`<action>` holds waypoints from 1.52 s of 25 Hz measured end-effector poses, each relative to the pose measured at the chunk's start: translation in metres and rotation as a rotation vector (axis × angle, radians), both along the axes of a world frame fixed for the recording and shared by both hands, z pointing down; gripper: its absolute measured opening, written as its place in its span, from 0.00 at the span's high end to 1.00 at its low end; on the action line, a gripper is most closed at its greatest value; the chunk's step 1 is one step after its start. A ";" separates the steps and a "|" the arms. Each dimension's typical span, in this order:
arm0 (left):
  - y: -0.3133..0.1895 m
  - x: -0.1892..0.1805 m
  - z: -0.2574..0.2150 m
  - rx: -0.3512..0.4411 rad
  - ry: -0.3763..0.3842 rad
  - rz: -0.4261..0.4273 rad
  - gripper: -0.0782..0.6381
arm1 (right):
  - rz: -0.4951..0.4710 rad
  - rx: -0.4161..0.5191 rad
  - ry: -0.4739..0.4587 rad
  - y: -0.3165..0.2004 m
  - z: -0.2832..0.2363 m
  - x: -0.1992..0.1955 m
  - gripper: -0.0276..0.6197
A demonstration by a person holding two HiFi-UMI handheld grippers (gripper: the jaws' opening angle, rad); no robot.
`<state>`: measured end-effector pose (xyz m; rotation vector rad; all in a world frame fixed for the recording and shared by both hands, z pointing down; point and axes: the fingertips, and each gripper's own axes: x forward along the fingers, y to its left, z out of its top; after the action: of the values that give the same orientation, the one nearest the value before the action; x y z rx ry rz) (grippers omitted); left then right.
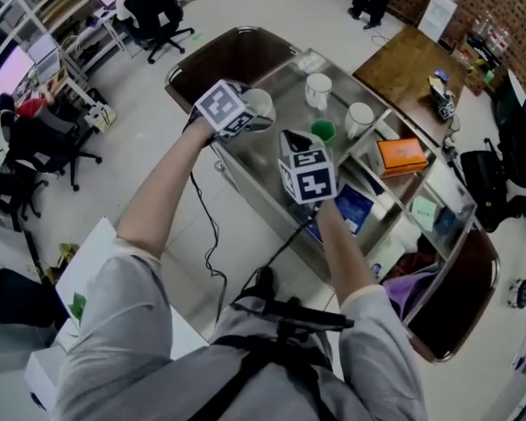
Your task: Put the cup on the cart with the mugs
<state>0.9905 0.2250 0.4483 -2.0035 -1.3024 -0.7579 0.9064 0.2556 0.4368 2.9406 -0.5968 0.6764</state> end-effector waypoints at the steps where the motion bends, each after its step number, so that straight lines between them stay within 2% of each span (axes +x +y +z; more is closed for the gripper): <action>1: 0.000 0.002 0.006 0.017 -0.013 0.013 0.29 | 0.003 0.001 -0.003 -0.002 0.002 0.004 0.95; 7: 0.001 0.006 0.034 0.063 -0.081 0.058 0.29 | 0.019 -0.001 -0.026 -0.004 0.008 0.019 0.95; 17: -0.001 0.010 0.066 0.124 -0.123 0.078 0.29 | 0.040 -0.002 -0.049 0.002 0.018 0.025 0.95; 26: -0.002 0.010 0.080 0.104 -0.161 0.063 0.29 | 0.037 0.006 -0.049 -0.001 0.018 0.023 0.95; 36: -0.003 0.011 0.079 0.077 -0.134 0.030 0.28 | 0.028 0.006 -0.048 0.002 0.019 0.017 0.95; 38: -0.003 0.010 0.079 0.080 -0.127 0.025 0.24 | 0.024 0.008 -0.048 0.003 0.017 0.014 0.95</action>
<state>1.0004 0.2223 0.5273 -1.8987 -1.3438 -0.9238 0.9208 0.2584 0.4541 2.9517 -0.5701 0.7510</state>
